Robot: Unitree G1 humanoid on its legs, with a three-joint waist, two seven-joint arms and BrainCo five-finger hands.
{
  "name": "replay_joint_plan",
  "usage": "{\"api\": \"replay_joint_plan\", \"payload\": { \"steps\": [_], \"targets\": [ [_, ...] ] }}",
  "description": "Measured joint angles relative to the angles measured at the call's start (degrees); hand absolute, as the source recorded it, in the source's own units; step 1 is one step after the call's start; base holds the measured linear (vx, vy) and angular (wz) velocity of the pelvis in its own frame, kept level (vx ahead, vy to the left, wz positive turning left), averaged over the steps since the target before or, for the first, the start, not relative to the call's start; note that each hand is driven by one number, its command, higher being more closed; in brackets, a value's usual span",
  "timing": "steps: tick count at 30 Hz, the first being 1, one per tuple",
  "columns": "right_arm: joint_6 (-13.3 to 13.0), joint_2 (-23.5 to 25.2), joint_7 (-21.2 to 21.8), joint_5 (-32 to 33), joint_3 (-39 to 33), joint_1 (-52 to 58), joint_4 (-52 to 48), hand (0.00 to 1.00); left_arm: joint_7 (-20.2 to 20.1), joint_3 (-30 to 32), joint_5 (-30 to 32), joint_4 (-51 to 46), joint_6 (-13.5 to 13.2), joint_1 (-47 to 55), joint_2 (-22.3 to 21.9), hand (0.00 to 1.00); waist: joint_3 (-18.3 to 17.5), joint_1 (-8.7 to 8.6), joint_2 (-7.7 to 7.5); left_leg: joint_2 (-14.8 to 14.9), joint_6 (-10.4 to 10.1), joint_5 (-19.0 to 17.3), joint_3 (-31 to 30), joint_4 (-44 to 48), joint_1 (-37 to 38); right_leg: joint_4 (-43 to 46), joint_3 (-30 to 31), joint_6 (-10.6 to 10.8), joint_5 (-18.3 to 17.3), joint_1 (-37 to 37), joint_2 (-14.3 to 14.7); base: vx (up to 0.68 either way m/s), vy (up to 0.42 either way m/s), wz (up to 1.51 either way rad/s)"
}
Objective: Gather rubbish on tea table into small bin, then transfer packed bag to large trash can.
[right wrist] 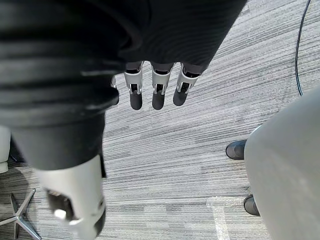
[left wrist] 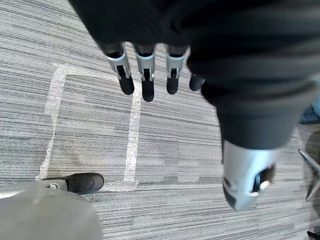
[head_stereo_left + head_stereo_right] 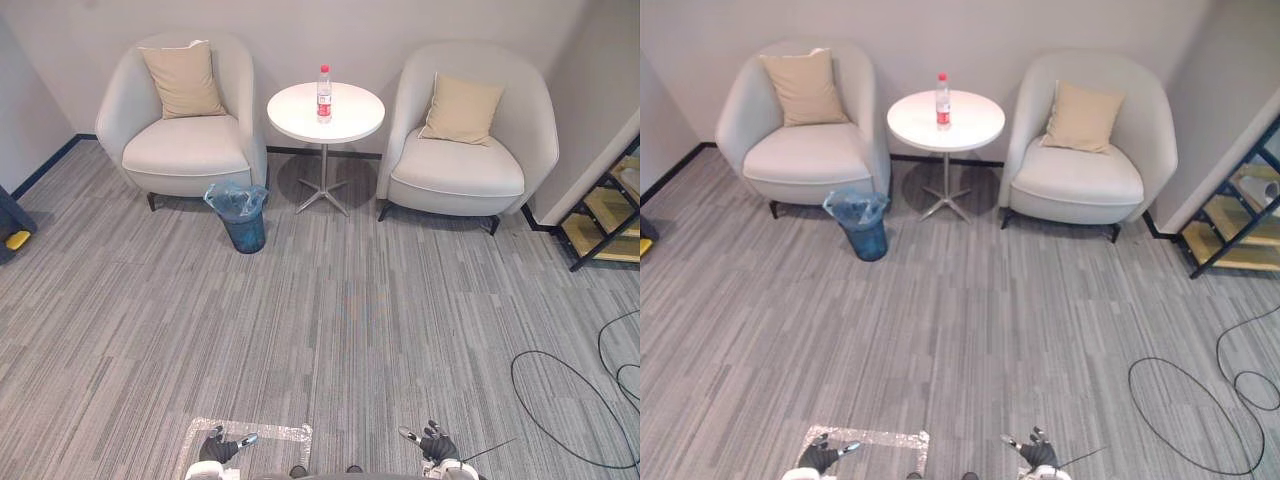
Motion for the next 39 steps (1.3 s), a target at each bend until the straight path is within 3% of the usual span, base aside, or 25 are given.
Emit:
{"api": "replay_joint_plan", "payload": {
  "steps": [27,30,31,32,33,34,35,37,38,39],
  "targets": [
    [0.11,0.0,0.01,0.32,-0.03,0.02,-0.22,0.0,-0.05,0.01,-0.05,0.01,0.08,-0.6,0.19,0.0,-0.01,0.02,-0.3,0.11,-0.1,-0.13,0.8,0.0,-2.2,-0.69,0.79,0.58,0.32,-1.46,0.18,-0.02,-0.019,-0.01],
    [0.07,0.14,0.01,1.54,-0.17,0.06,-0.65,0.0,-0.09,1.04,-0.08,-0.21,0.11,-1.25,0.45,0.0,0.57,0.0,-1.03,0.33,-0.76,-3.4,0.73,5.87,-5.41,2.71,0.56,0.09,-1.93,-3.54,0.21,0.03,-0.058,0.1],
    [-0.27,1.98,-0.01,1.95,-0.37,1.35,-3.48,0.0,-0.09,4.19,-0.38,-4.5,0.38,-1.26,-0.3,0.0,1.55,0.04,-2.99,1.06,-2.67,-9.23,3.71,28.61,-14.12,10.86,0.67,-2.06,-8.09,-5.24,-0.92,0.12,-0.098,-0.02],
    [-0.2,1.96,-0.05,1.97,-0.7,1.77,-4.77,0.0,-0.08,4.94,-1.19,-5.85,0.19,-1.4,-1.79,0.0,1.63,0.82,-2.71,4.36,-0.96,-11.92,7.91,39.58,-18.56,12.79,0.75,-2.27,-9.01,-5.2,-1.19,0.14,-0.085,-0.04],
    [-0.22,1.94,-0.07,2.0,-0.8,1.88,-5.22,0.0,-0.09,4.91,-1.21,-5.92,0.16,-1.42,-2.17,0.0,1.67,0.82,-2.61,5.7,-1.04,-12.75,8.77,41.16,-19.29,13.19,0.97,-2.22,-9.44,-5.03,-1.09,0.14,-0.002,-0.25],
    [-0.32,1.93,-0.18,2.54,-1.32,1.87,-5.6,0.0,-0.1,4.94,-1.2,-6.12,0.25,-1.78,-3.51,0.0,1.99,0.32,-1.95,8.86,-2.11,-13.99,9.74,44.1,-20.8,13.76,1.83,-2.68,-11.33,-3.71,-1.08,0.22,0.071,-0.05],
    [-0.15,1.95,-0.45,2.83,-1.31,1.94,-6.27,0.0,-0.33,5.6,-1.08,-7.4,0.25,-1.76,-3.96,0.0,2.26,0.1,-1.72,10.22,-3.04,-14.89,9.67,45.1,-22.33,14.02,3.03,-2.63,-12.53,-2.97,-1.49,0.24,0.097,-0.07],
    [0.13,2.08,-0.58,3.65,-1.19,1.41,-7.02,0.0,-0.12,6.25,-1.57,-8.1,0.13,-1.65,-4.8,0.0,2.25,0.5,-1.74,10.21,-3.64,-15.06,10.45,43.48,-24.99,13.93,4.5,-1.81,-13.52,-2.8,-3.22,0.26,0.195,-0.29],
    [0.19,1.91,-0.74,3.65,-1.18,-0.3,-6.16,0.0,0.05,5.87,-2.25,-8.14,0.05,-2.4,-4.82,0.0,2.68,1.01,-1.75,7.86,-3.75,-13.2,9.5,36.32,-26.55,13.61,6.21,-0.88,-14.41,-2.66,-5.61,0.32,0.319,-0.7],
    [0.18,1.26,-0.83,3.62,-1.01,-1.45,-4.8,0.0,0.1,5.12,-2.68,-7.66,0.08,-2.38,-5.43,0.0,2.92,1.89,-0.14,6.38,-5.95,-9.4,8.1,26.33,-26.1,12.33,8.51,0.2,-15.05,-2.25,-6.43,0.28,0.307,-0.72]
  ]
}}
